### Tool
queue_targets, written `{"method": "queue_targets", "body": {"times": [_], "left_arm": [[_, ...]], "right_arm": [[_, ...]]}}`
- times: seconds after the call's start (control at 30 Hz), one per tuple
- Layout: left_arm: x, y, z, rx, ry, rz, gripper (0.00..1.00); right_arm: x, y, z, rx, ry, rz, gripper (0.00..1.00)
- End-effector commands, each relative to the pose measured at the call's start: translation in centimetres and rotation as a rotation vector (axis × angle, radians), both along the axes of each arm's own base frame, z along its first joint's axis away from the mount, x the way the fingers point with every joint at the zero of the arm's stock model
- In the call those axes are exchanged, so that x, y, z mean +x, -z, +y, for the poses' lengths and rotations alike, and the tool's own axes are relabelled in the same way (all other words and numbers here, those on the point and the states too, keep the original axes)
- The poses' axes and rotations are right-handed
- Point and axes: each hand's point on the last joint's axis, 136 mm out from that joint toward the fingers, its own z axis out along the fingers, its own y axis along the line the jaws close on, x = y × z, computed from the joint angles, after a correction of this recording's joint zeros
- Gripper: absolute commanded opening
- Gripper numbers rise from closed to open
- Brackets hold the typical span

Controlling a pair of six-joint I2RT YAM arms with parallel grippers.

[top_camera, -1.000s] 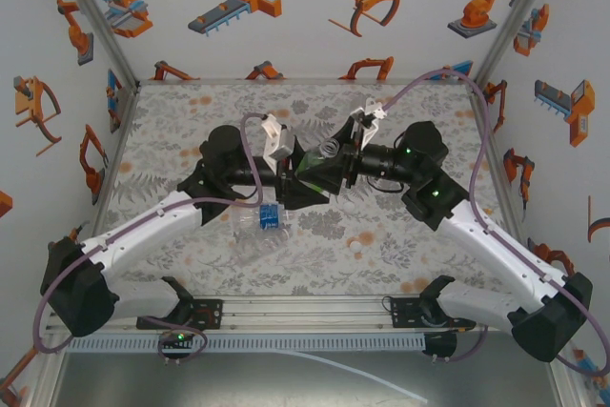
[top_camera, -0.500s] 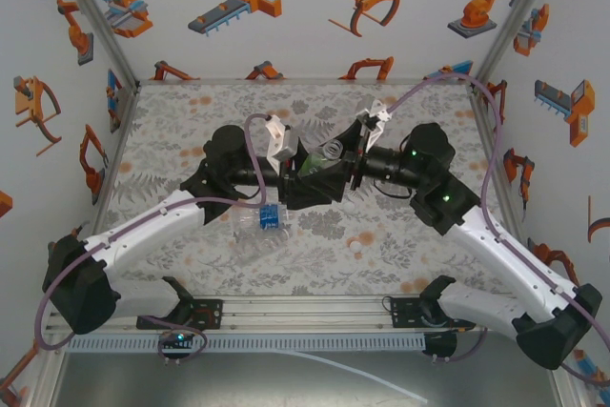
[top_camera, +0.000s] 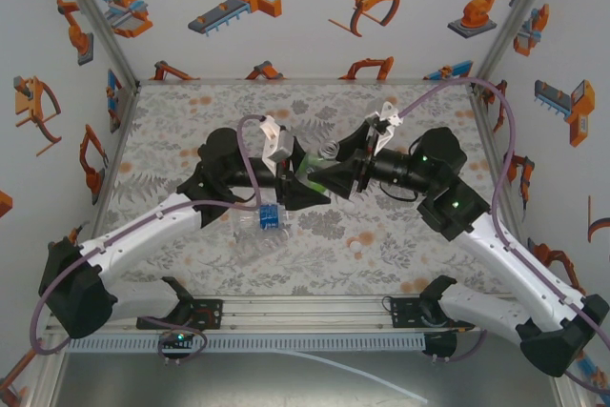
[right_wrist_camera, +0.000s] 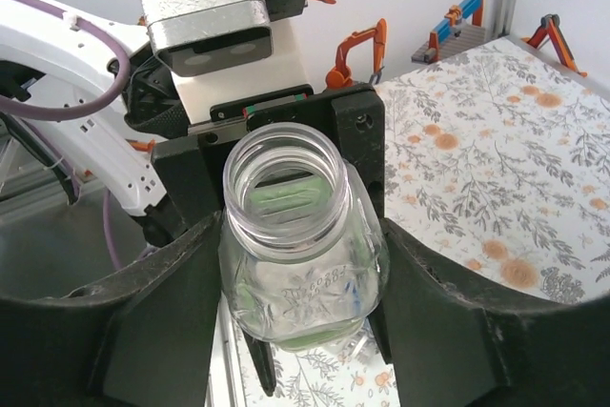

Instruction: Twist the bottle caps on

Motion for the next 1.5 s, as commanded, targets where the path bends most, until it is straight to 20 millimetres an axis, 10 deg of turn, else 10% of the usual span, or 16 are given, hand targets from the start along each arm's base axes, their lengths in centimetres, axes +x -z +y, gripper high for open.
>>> {"method": "queue_targets", "body": {"times": [0.0,0.43,0.73,0.97,1.47], "left_arm": [[-0.4,-0.5,0.2,-0.008,0.008,-0.012,0.54],[-0.8,0.8,-1.3,0.095,0.035,-0.016,0.65],[-0.3,0.8,-1.3,0.092,-0.005,-0.032,0.42],[0.2,1.9,-0.8,0.122,-0.055,-0.031,0.37],[5.8,4.7,4.7,0.21,-0.394,0.071,0.08]], "right_arm": [[-0.7,-1.6,-0.1,0.039,-0.02,-0.052,0.42],[-0.4,-1.2,0.3,0.033,-0.026,-0.014,0.31],[-0.4,-1.0,0.0,0.022,-0.002,-0.008,0.34],[-0.8,-1.8,-0.6,0.033,0.014,-0.028,0.68],[2.7,-1.6,-3.0,-0.06,0.281,-0.031,0.71]]}}
